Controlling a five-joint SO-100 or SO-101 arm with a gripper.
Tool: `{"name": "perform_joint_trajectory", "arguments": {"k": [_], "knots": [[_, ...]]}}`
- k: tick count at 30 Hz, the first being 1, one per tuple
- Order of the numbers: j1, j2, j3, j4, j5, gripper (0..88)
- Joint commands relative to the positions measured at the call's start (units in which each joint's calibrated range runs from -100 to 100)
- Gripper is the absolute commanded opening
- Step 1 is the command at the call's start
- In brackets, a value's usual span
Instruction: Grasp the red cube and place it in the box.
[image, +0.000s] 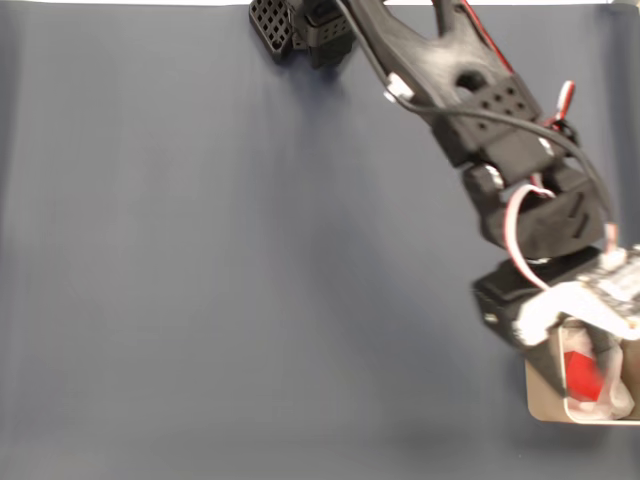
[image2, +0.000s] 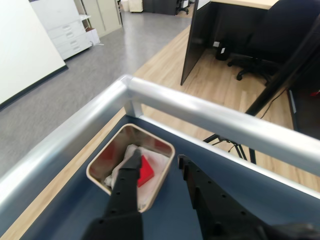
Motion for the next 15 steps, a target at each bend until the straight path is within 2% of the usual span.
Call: {"name": "perform_joint_trajectory", "arguments": {"k": [1,7,15], "knots": [[5.3,-9.6,1.4,0.4,-0.4,0.0],[13.5,-24.0,15.4,1.1,0.0,0.0],[19.5,-51.8,46.1,2.0,0.5,0.0]]}}
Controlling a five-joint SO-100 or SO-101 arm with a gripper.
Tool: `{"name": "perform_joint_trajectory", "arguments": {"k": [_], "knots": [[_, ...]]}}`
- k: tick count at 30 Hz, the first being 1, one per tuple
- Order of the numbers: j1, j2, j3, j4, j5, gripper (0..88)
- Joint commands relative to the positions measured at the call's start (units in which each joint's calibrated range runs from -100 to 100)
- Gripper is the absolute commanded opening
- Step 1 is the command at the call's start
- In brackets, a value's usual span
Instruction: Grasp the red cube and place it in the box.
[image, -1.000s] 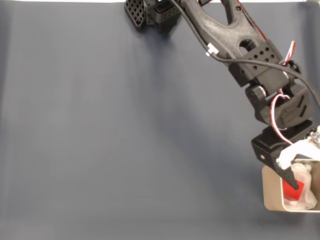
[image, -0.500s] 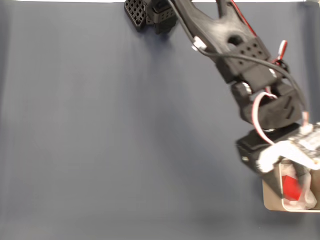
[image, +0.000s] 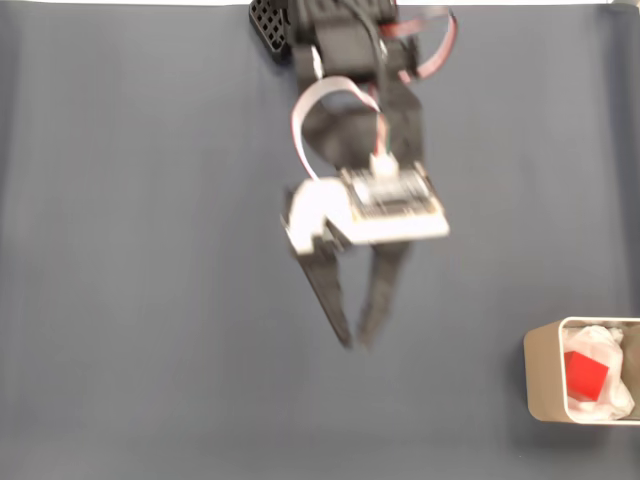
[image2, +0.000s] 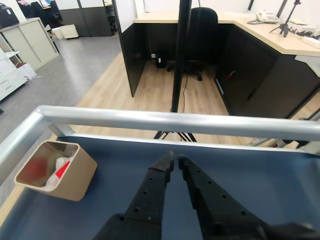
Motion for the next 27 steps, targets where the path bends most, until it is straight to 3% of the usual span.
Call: {"name": "perform_joint_trajectory", "arguments": {"k": [1,13,27], "knots": [[2.3,-15.8,13.4,1.1,0.5,0.0],[1.8,-48.8,52.0,12.5,-0.3,0.0],[1.8,-72.3,77.6,28.6,-1.2,0.0]]}}
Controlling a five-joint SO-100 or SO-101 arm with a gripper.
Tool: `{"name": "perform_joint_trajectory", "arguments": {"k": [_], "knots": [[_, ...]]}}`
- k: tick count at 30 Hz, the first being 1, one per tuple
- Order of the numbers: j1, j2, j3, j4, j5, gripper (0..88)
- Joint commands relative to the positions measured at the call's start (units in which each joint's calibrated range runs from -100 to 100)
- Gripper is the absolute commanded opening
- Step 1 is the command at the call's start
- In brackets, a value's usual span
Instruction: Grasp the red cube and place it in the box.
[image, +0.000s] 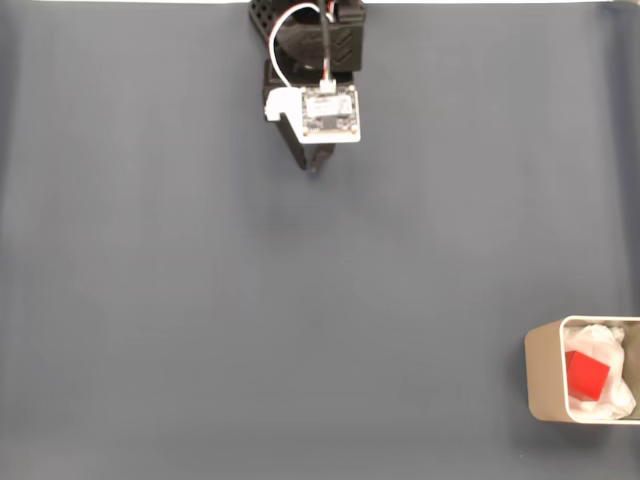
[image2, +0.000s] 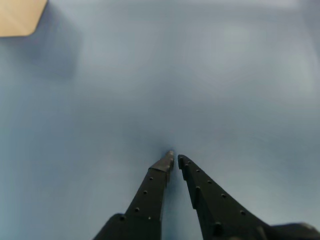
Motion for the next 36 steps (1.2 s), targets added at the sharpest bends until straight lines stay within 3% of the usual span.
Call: {"name": "perform_joint_trajectory", "arguments": {"k": [1,11,36], "knots": [[0.1,-4.3,1.9,5.0,-0.8,0.0],[0.3,-7.2,1.9,19.2,-1.7,0.0],[0.6,-7.2,1.9,19.2,-1.1,0.5]]}}
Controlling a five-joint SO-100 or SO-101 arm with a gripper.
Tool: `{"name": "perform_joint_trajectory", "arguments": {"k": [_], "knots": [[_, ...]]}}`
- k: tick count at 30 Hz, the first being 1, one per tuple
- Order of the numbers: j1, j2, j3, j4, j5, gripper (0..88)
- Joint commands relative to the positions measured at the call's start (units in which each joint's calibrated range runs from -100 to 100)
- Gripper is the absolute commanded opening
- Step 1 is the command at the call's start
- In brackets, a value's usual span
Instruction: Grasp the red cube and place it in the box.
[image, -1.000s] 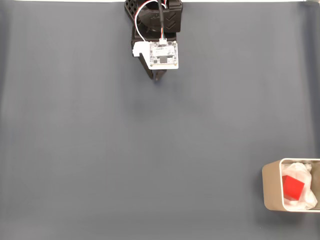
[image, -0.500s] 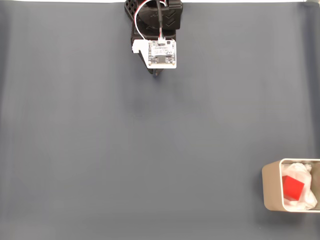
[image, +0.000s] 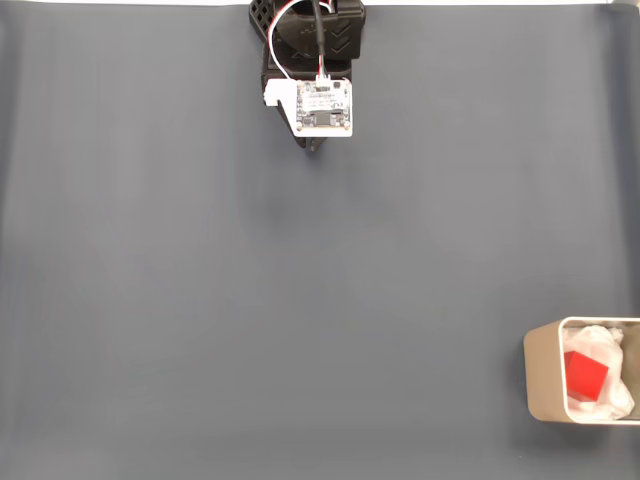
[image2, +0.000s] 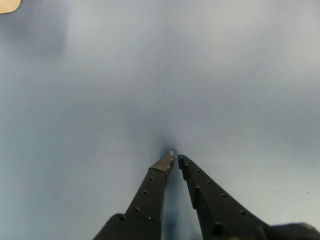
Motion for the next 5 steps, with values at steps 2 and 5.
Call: {"name": "perform_joint_trajectory", "arguments": {"k": [2,5], "knots": [[0.4,0.1,0.5,1.3,0.1,0.5],[0.4,0.1,0.5,1.3,0.1,0.5]]}}
